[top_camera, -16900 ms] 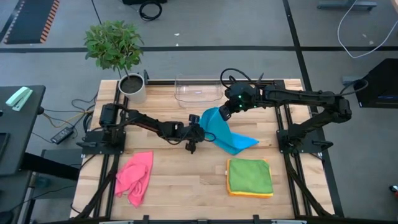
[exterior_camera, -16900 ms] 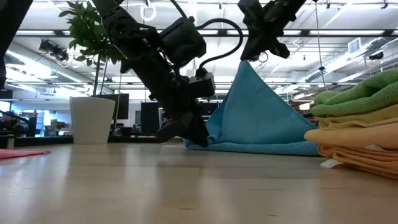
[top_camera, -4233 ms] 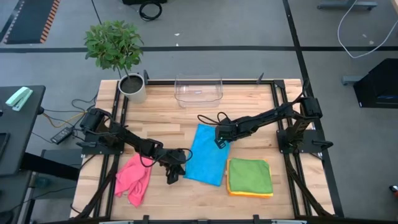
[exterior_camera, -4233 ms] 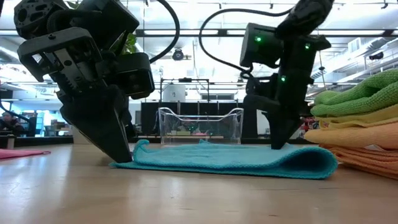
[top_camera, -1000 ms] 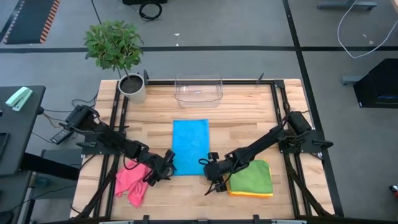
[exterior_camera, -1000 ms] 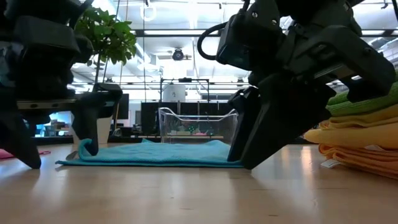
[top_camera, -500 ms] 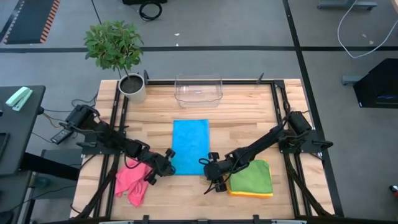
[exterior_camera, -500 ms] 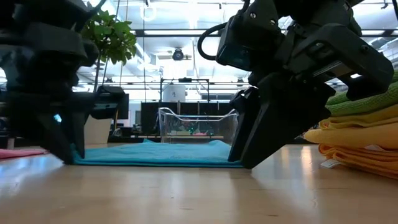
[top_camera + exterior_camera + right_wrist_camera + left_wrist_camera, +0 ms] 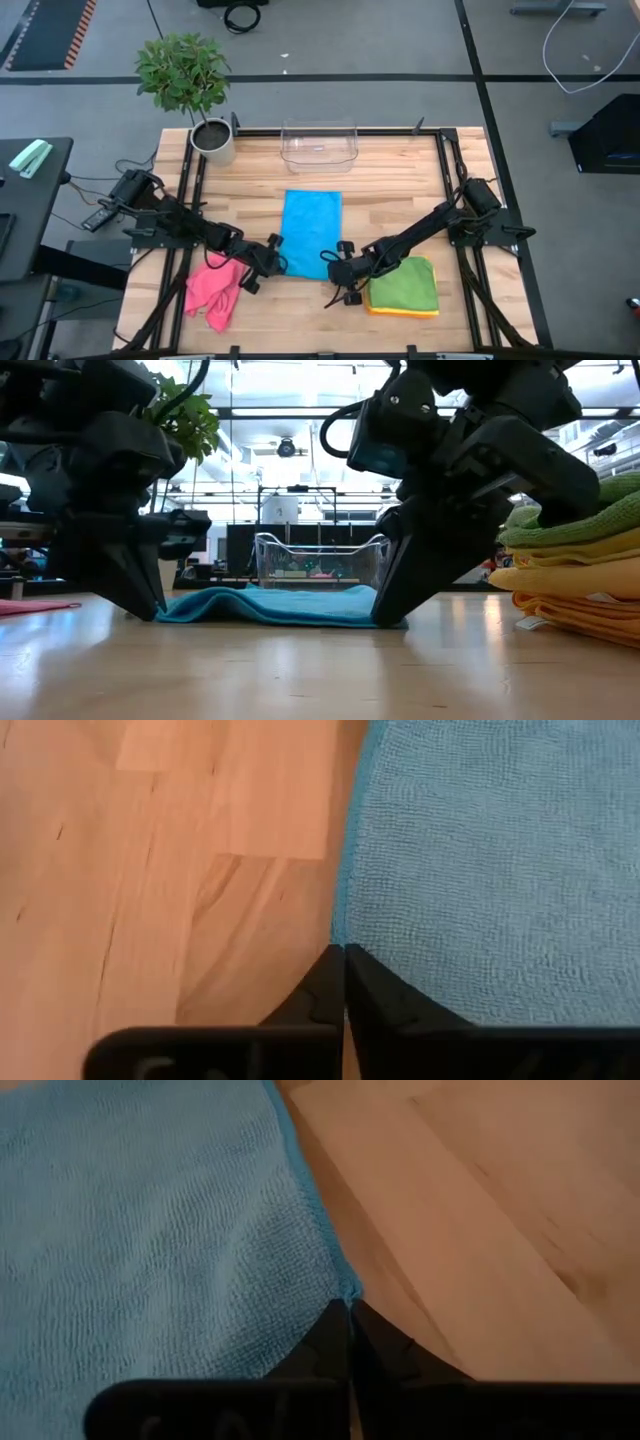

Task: Fold microfiber towels
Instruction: Fold the blue towel on the table, then stack the blue towel on the green towel

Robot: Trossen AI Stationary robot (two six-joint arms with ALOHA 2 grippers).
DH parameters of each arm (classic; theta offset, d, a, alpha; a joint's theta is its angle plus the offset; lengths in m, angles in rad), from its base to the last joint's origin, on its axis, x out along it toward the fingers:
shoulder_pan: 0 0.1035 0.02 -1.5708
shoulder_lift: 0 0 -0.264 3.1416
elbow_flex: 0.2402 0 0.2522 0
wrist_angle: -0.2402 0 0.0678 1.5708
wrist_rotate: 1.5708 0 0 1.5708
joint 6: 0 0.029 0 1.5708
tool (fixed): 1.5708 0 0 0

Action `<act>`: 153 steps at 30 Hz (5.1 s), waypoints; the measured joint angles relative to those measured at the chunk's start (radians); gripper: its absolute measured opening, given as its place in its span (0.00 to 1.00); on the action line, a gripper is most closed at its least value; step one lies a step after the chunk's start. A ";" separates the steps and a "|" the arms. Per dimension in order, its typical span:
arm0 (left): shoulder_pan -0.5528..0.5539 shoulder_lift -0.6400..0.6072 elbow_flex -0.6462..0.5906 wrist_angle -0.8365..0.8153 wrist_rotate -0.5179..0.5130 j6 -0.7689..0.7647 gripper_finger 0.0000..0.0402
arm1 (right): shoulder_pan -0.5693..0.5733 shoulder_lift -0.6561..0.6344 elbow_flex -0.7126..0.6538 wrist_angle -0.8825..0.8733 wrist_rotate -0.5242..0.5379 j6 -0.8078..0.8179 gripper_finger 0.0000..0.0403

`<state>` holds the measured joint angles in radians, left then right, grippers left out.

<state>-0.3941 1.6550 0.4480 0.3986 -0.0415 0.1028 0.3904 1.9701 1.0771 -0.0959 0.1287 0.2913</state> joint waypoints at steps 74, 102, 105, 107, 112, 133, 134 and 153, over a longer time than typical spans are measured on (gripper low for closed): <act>0.258 -0.350 -0.001 -0.337 -0.157 -0.694 0.32 | -0.324 -0.153 0.045 -0.205 0.010 0.491 0.24; 0.259 -0.147 0.001 -0.228 -0.135 -0.746 0.03 | -0.080 -0.008 0.046 -0.074 -0.027 0.691 0.01; 0.268 -0.147 0.001 -0.229 -0.130 -0.745 0.05 | -0.074 -0.002 0.047 -0.066 -0.048 0.680 0.01; 0.282 -0.147 0.001 -0.228 -0.127 -0.737 0.05 | -0.073 -0.013 0.047 -0.077 -0.056 0.667 0.01; 0.314 -0.182 0.003 -0.250 -0.134 -0.659 0.03 | -0.094 -0.107 0.045 -0.099 -0.058 0.614 0.01; 0.055 -0.372 0.011 -0.284 0.033 0.053 0.46 | 0.039 -0.160 0.046 -0.095 0.151 0.041 0.40; 0.039 -0.353 0.011 -0.271 0.009 0.072 0.47 | 0.036 -0.147 0.046 -0.104 0.150 0.022 0.41; -0.030 -0.169 0.012 -0.235 -0.073 0.047 0.53 | 0.035 -0.079 0.064 -0.045 0.232 0.019 0.43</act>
<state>-0.4244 1.4855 0.4603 0.1633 -0.1149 0.1496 0.4259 1.8915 1.1408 -0.1412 0.3604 0.3100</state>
